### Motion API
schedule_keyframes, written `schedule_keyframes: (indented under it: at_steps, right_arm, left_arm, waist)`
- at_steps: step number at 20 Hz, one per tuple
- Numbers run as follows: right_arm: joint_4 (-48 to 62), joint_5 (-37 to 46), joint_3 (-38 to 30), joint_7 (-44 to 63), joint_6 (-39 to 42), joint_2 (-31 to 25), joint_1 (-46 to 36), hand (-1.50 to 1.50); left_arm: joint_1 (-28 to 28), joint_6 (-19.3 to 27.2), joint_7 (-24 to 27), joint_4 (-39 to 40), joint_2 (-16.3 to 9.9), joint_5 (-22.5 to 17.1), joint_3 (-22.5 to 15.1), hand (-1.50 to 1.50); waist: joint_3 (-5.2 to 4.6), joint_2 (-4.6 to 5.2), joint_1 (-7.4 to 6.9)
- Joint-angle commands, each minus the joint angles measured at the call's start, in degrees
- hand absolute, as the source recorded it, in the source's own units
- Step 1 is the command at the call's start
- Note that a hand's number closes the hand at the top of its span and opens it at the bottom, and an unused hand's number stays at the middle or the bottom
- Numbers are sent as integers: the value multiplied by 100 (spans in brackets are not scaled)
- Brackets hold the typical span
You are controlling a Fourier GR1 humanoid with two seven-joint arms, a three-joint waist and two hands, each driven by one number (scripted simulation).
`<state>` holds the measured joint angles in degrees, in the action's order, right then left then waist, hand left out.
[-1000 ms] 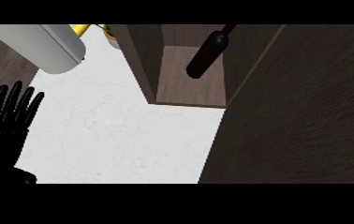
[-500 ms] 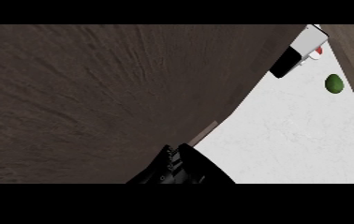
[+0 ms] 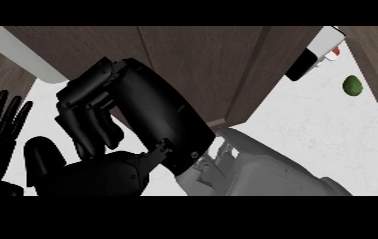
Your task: Pick up the wine, place it into the cabinet and close the cabinet
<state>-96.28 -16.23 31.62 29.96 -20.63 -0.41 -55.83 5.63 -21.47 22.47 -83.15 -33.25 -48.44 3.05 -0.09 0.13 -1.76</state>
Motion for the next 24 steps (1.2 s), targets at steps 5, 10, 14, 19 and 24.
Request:
schedule_keyframes:
  at_steps: [5,10,14,19,24]
  right_arm:
    - [1071,-596,-716,-523,553,40,9,150]
    - [1595,-406,-655,-956,543,41,252,150]
    - [2067,-338,-1058,-1416,1219,-141,441,150]
    - [2903,-293,-1482,-1892,1658,-226,196,150]
    - [3392,-308,-1772,-2262,2112,-605,52,150]
  left_arm:
    - [-274,-213,-162,397,20,-33,381,-150]
    - [-325,-106,-188,319,210,245,406,-150]
    - [-415,-416,-68,710,327,339,464,-150]
    - [-323,-128,-643,52,328,78,425,-150]
    - [-383,-388,-415,371,184,167,652,-150]
  waist:
    - [7,-3,133]
    - [7,-11,136]
    - [6,-5,160]
    - [10,5,108]
    - [5,39,77]
